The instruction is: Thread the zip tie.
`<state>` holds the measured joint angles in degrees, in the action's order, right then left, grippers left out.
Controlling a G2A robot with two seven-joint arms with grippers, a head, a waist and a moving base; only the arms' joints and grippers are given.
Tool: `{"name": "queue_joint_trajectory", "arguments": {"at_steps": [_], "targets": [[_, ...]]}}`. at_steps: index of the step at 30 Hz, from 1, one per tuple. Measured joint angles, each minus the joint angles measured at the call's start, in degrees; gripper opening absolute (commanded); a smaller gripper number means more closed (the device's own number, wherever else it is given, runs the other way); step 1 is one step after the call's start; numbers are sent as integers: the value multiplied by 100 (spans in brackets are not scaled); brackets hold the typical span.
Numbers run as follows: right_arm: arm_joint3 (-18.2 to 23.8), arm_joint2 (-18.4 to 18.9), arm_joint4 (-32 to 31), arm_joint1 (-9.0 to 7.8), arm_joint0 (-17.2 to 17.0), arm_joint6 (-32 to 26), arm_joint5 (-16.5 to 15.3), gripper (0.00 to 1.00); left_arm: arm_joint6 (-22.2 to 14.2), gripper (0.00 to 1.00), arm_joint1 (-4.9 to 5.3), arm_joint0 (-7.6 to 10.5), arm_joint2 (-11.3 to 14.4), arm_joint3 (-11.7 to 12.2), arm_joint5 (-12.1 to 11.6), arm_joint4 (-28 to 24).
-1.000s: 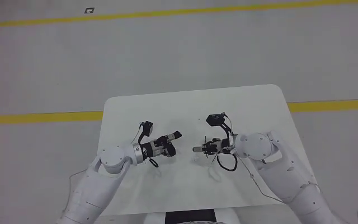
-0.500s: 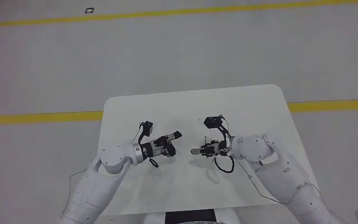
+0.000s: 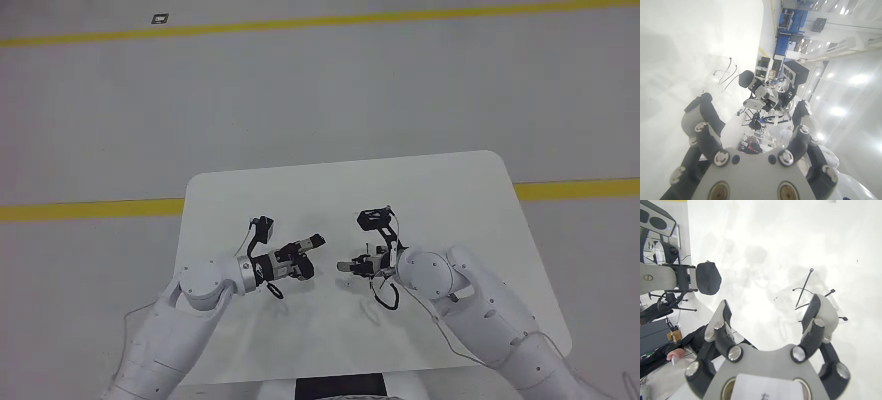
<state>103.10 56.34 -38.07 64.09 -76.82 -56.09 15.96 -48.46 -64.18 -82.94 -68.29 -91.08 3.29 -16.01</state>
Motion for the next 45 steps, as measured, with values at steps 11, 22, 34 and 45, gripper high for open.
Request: {"name": "queue_joint_trajectory", "arguments": {"at_steps": [11, 22, 34, 45], "targets": [[-214, -144, 8, 38, -1, 228, -86, 100, 0, 100, 0, 0, 0, 0, 0, 0], [-185, -71, -190, 15, -66, 330, -139, 84, 0, 100, 0, 0, 0, 0, 0, 0], [-68, 15, -484, -13, -106, 161, -50, 26, 0, 100, 0, 0, 0, 0, 0, 0], [-266, -49, -584, 17, -71, 209, -2, 23, 0, 100, 0, 0, 0, 0, 0, 0]]}}
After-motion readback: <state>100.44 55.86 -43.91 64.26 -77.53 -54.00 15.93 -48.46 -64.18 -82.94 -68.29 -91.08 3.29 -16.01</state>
